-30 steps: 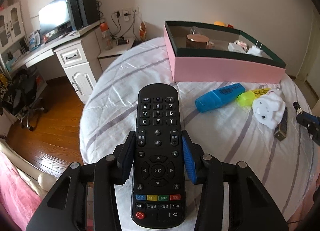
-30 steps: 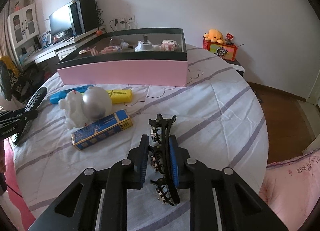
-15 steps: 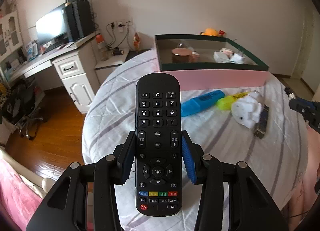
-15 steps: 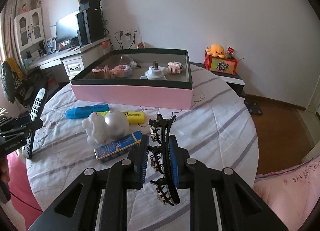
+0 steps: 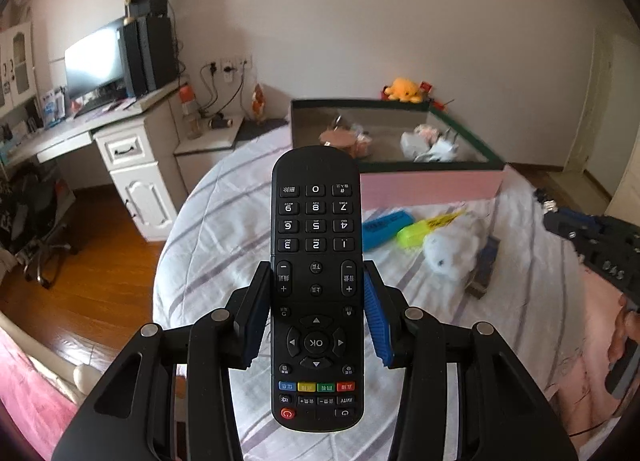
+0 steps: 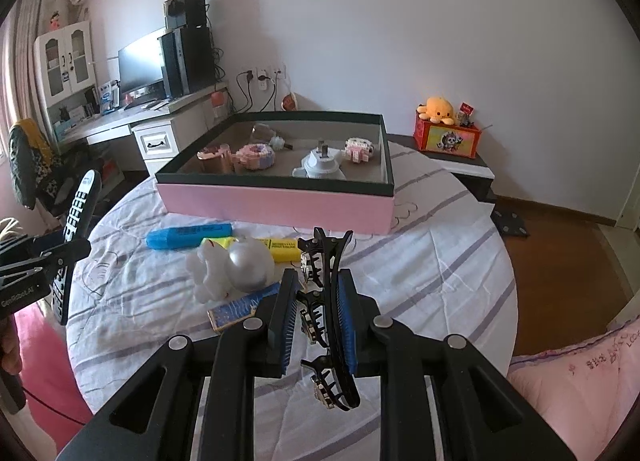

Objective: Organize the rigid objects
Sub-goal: 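Lift the remote with the left tool while the right tool lifts the hair clip, then lower the remote and hair clip into the pink box and open both tools, then withdraw both tools from the box back over the bed, then grasp the white astronaut figure with the left tool while the right tool grasps the blue boxed item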

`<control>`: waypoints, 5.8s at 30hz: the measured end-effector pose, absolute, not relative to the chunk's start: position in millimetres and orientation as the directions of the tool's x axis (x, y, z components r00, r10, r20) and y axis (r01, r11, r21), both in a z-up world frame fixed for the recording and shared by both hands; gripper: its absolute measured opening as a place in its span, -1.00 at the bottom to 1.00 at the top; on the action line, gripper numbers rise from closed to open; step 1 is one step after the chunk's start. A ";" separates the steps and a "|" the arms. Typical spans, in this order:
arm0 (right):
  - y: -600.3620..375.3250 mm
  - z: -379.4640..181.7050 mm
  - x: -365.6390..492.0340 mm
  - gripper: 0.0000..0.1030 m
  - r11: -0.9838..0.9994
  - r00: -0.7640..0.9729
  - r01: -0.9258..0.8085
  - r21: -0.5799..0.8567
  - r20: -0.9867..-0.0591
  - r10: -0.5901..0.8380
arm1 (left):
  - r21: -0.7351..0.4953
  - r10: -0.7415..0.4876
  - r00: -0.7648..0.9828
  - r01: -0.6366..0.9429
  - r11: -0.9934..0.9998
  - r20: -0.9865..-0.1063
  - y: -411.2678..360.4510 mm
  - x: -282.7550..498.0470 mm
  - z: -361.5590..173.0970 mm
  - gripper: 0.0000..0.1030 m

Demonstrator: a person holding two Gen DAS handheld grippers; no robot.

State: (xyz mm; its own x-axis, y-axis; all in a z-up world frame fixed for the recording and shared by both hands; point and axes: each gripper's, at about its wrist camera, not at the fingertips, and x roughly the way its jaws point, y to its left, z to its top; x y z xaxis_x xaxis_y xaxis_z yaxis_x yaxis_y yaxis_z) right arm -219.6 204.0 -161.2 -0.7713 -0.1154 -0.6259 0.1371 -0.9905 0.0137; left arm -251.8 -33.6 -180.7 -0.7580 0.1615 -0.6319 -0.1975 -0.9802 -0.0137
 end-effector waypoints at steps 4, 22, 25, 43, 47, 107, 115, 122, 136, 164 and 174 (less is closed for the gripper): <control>200.9 -149.5 -221.9 -0.62 -0.989 -0.785 0.146 0.009 -0.608 -0.121 | 0.011 0.155 -0.780 -0.203 -0.979 -0.607 -25.9 -250.5 -164.5 -0.15; 185.8 -103.3 -258.2 -0.62 -0.979 -0.829 0.204 -0.007 -0.534 -0.169 | 0.055 0.192 -0.825 -0.260 -0.964 -0.531 8.2 -280.3 -110.6 -0.15; 184.8 -100.8 -270.7 -0.62 -0.978 -0.830 0.210 -0.007 -0.530 -0.174 | 0.065 0.198 -0.826 -0.272 -0.960 -0.527 13.8 -294.0 -104.8 -0.15; 184.5 -120.0 -399.5 -0.62 -0.972 -0.763 0.233 -0.028 -0.626 -0.164 | 0.064 0.263 -0.744 -0.379 -0.923 -0.614 67.0 -429.6 -115.9 -0.15; 184.5 -130.3 -427.8 -0.62 -0.972 -0.736 0.232 -0.049 -0.662 -0.142 | 0.061 0.270 -0.708 -0.404 -0.913 -0.652 84.3 -461.5 -127.8 -0.14; 197.9 -58.1 -195.4 1.00 -0.994 -0.926 -0.021 -0.105 -0.372 0.059 | 0.057 0.036 -0.887 -0.070 -0.996 -0.461 -7.8 -239.3 -108.9 0.99; 200.4 -51.7 -146.2 1.00 -0.996 -0.936 -0.054 -0.067 -0.343 0.074 | 0.081 0.037 -0.902 -0.080 -0.994 -0.430 -10.2 -197.4 -101.8 1.00; 199.0 -51.7 -125.2 1.00 -0.995 -0.935 -0.069 -0.071 -0.342 0.089 | 0.079 0.036 -0.903 -0.077 -0.994 -0.428 -15.5 -183.2 -101.5 1.00; 195.4 -73.2 -138.3 1.00 -0.996 -0.908 -0.058 -0.073 -0.410 0.083 | 0.090 0.016 -0.885 -0.065 -0.994 -0.465 -22.6 -189.6 -114.3 1.00; 164.1 -216.3 -248.8 1.00 -0.997 -0.665 0.075 -0.007 -0.746 -0.045 | 0.105 0.034 -0.751 -0.137 -0.985 -0.660 -12.7 -262.5 -196.1 1.00; 220.2 -218.0 -249.8 0.06 -1.000 -0.654 0.001 0.005 -0.756 -0.004 | 0.074 0.146 -0.702 -0.272 -0.959 -0.697 41.1 -277.4 -208.4 1.00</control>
